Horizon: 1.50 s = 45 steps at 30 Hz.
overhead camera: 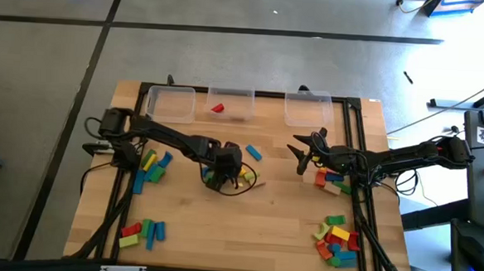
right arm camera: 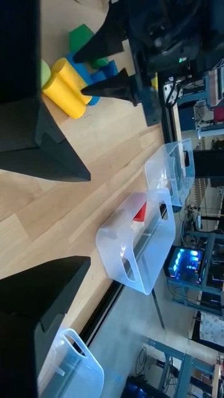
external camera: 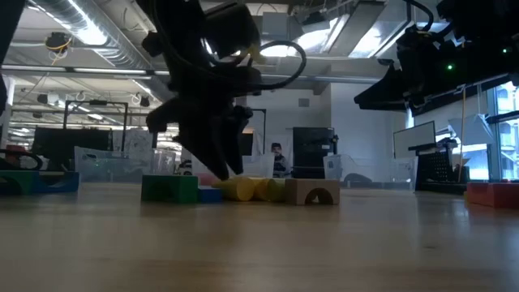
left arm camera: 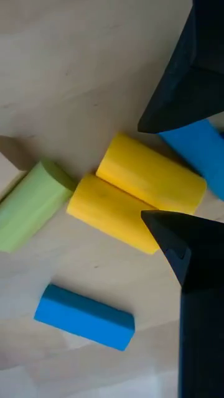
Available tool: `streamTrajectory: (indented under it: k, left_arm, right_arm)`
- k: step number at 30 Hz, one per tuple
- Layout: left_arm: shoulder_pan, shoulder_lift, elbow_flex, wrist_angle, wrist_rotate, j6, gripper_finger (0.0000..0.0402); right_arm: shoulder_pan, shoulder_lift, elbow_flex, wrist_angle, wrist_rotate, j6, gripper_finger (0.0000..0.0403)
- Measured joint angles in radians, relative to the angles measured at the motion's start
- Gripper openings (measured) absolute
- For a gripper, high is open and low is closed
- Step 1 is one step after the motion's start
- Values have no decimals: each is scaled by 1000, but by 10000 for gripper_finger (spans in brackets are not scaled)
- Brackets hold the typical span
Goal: Sort blocks by size
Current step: Put the yellow cylindrical block into the middle transparent bin
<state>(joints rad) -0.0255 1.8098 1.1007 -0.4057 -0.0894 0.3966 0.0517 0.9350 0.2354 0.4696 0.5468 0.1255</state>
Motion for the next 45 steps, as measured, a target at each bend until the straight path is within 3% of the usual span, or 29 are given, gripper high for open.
streamTrajectory:
  k: [19,29,45]
  left_arm:
    - [39,64,2,-24,37,-14,207]
    - [40,63,1,-25,38,-5,128]
    - [39,4,55,-99,29,-56,135]
  right_arm:
    - [0,0,-1,-5,19,-4,209]
    - [0,0,-1,-6,29,-4,209]
    - [0,0,-1,-8,29,-4,209]
